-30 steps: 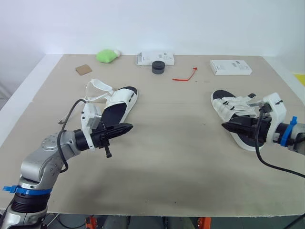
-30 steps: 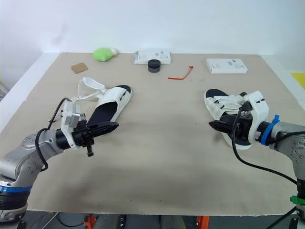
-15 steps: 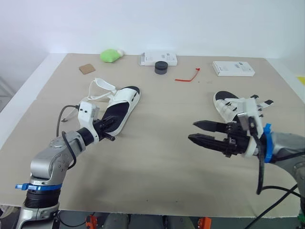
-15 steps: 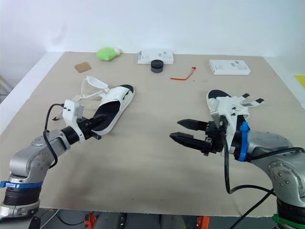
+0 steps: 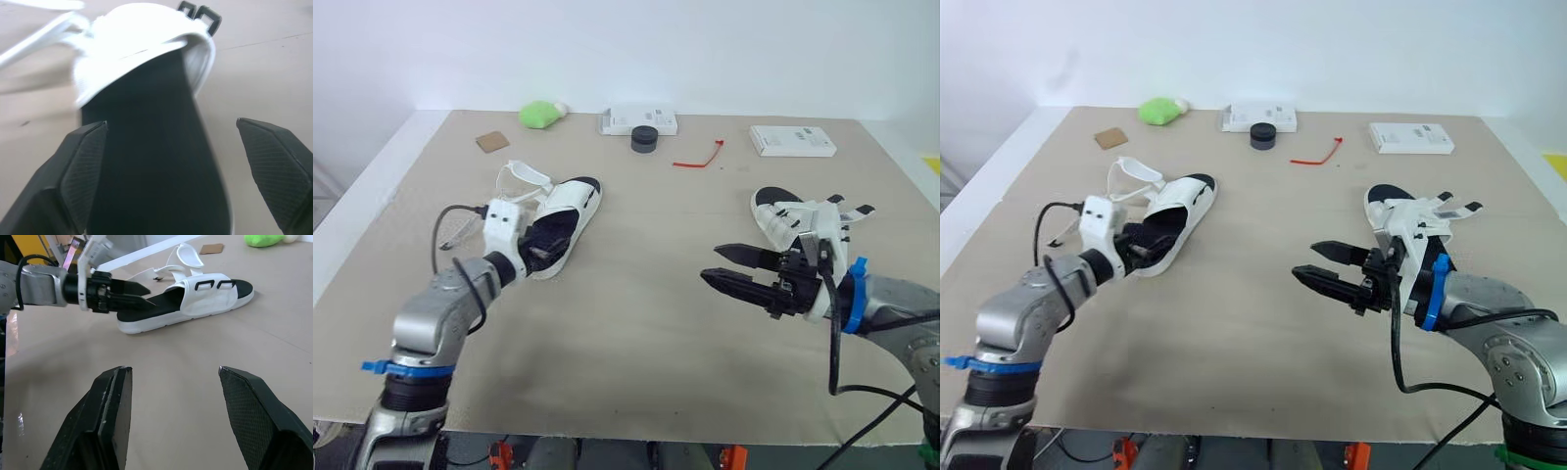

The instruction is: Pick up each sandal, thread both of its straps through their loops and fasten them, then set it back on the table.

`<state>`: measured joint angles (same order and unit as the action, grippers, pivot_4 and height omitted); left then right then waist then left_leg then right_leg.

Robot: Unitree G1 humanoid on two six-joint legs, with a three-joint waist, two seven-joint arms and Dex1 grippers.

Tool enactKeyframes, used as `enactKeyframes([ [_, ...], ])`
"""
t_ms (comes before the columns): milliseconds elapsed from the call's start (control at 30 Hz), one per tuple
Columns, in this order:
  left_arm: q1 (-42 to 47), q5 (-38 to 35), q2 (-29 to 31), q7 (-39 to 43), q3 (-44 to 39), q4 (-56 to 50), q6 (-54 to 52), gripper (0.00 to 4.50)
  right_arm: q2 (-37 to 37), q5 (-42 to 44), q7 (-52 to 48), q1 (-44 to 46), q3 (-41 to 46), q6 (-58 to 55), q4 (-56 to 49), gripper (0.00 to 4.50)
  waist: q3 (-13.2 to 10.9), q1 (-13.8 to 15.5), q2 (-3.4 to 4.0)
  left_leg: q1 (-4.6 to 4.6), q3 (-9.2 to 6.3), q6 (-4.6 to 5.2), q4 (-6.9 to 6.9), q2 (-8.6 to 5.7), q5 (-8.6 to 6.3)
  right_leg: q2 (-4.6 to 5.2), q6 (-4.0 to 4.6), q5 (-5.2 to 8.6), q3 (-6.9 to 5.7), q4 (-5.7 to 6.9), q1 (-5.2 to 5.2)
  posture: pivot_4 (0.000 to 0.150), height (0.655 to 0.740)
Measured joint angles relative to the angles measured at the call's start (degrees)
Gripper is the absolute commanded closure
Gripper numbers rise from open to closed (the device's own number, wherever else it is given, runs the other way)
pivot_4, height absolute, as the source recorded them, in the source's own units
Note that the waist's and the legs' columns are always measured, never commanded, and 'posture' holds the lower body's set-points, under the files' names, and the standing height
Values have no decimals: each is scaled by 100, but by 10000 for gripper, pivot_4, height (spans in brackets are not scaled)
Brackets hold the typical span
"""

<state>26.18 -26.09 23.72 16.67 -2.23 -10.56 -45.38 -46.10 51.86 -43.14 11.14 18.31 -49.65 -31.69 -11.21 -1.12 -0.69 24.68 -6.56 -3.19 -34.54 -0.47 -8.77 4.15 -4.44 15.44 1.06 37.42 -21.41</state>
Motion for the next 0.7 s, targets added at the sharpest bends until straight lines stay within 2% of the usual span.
enactKeyframes([
  [267,1000,431,-415,-183,253,985,-255,391,2,1,204,-14,-12,75,-27,14358,0,-16,0,-1,-1,-1,1,0,1,-3,0,0,0,0,0,1500,7400],
  [500,1460,628,-628,-197,280,1718,-371,391,18,9,354,-122,-7,114,-81,14358,0,-10,-1,1,-1,-5,0,-1,3,-3,-2,-1,0,0,0,1500,7400],
  [700,1562,601,-705,18,355,1635,-668,391,18,80,465,-151,28,131,-131,14358,0,-8,0,0,-2,-8,1,-1,5,-3,-3,-2,1,1,0,1500,7400],
])
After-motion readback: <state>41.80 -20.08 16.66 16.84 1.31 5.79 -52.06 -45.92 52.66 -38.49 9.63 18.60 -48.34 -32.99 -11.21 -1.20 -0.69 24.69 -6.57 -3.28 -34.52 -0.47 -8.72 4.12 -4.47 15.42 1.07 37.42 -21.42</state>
